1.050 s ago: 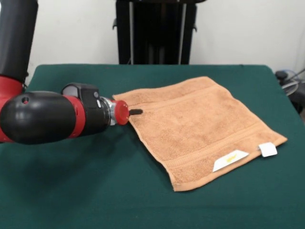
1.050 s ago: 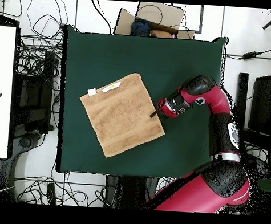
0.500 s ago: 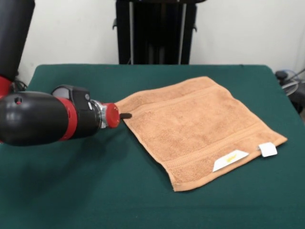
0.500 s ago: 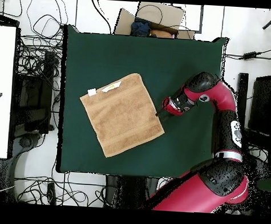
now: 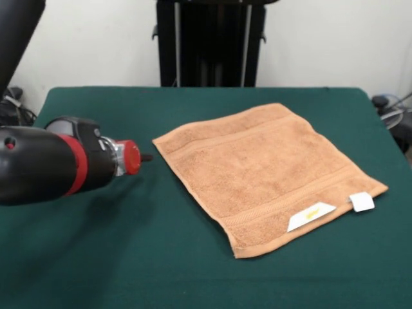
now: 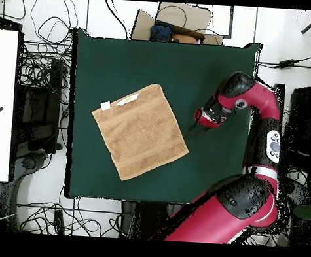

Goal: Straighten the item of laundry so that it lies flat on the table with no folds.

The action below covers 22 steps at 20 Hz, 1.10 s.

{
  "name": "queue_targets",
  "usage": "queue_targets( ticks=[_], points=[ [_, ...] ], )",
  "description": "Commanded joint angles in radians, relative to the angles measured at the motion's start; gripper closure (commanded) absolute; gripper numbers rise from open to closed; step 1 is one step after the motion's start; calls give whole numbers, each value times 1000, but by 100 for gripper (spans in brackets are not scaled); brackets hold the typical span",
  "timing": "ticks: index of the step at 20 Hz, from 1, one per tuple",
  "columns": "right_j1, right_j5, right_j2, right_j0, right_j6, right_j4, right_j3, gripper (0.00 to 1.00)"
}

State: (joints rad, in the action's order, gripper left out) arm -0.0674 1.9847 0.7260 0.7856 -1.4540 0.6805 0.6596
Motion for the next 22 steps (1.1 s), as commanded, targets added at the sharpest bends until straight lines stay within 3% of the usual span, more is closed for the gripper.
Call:
queue_targets(
  ticks=[1, 6, 11, 19, 22],
  points=[
    [-35, 104, 20, -60, 388, 218, -254, 0],
    [-53, 159, 130, -86, 568, 428, -401, 0],
    [-50, 192, 257, -77, 678, 616, -453, 0],
    [-59, 230, 402, -49, 685, 766, -464, 0],
    [-54, 211, 414, -40, 658, 749, -450, 0]
  ],
)
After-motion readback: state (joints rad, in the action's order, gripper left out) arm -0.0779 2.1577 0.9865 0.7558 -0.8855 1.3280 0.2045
